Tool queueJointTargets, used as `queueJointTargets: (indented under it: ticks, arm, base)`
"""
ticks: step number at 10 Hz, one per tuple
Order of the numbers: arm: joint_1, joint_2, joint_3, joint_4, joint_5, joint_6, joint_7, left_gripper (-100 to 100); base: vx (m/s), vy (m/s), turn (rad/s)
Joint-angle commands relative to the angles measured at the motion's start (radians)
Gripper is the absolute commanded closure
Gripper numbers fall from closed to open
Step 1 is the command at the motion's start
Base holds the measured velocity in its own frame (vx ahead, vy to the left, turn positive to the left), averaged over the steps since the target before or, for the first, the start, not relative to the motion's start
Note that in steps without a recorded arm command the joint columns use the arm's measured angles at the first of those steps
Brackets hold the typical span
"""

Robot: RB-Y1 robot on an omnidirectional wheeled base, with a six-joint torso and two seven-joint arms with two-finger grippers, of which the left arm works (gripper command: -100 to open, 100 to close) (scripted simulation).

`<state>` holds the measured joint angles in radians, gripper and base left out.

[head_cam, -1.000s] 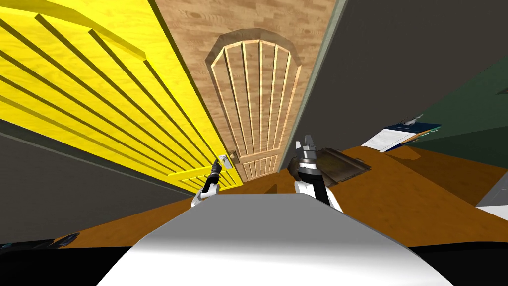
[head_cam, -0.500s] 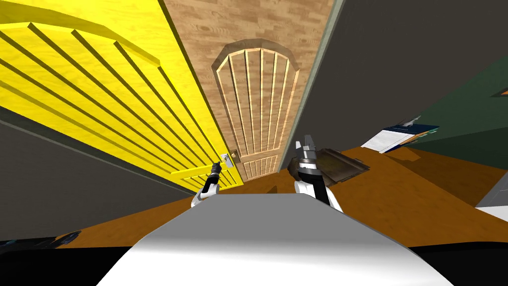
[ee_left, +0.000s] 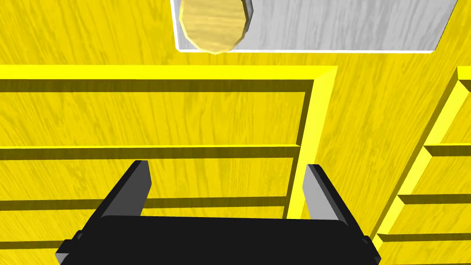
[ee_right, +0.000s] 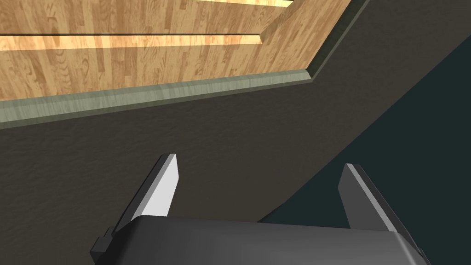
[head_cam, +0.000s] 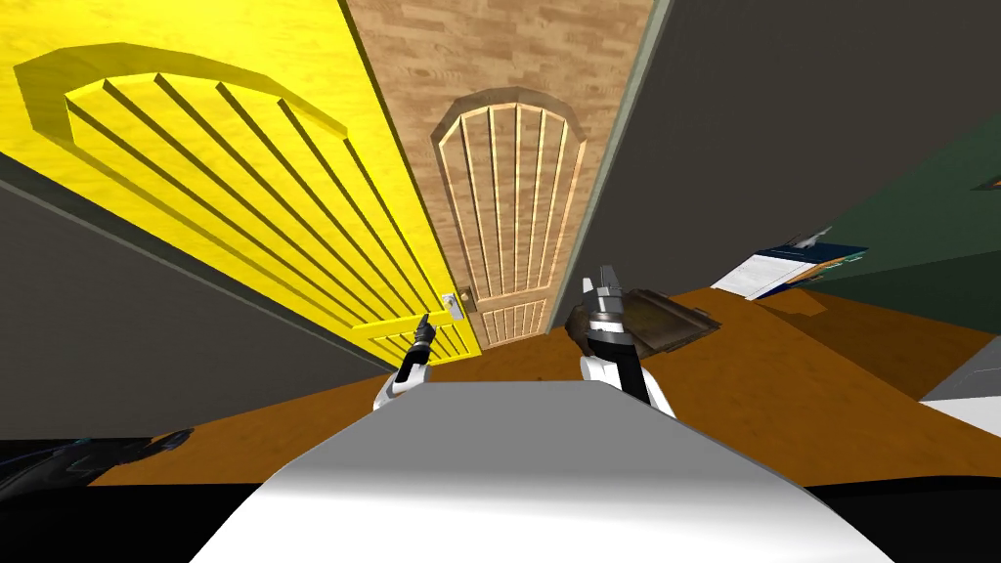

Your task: Pull the door open

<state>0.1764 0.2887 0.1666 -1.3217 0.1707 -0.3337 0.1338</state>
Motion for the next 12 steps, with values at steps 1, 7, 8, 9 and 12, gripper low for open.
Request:
queueJointTargets:
  ticks: [1, 7, 8, 9, 12]
  arm:
    - [0.002, -0.001, -0.014, -0.011, 0.000, -0.002, 0.005, -100]
    - [0.021, 0.015, 0.046, 0.029, 0.007, 0.005, -0.003, -100]
    - [0.016, 0.014, 0.046, 0.030, 0.007, 0.005, -0.004, -100]
    - [0.009, 0.011, 0.043, 0.030, 0.006, 0.005, -0.005, -100]
    - [-0.023, -0.004, 0.019, 0.021, 0.002, 0.003, -0.006, -100]
  base:
    - [-0.174, -0.086, -0.049]
    - [-0.022, 0.021, 0.075]
    - [0.175, 0.058, -0.039]
    - [0.189, -0.014, -0.071]
    - [0.203, -0.057, -0.125]
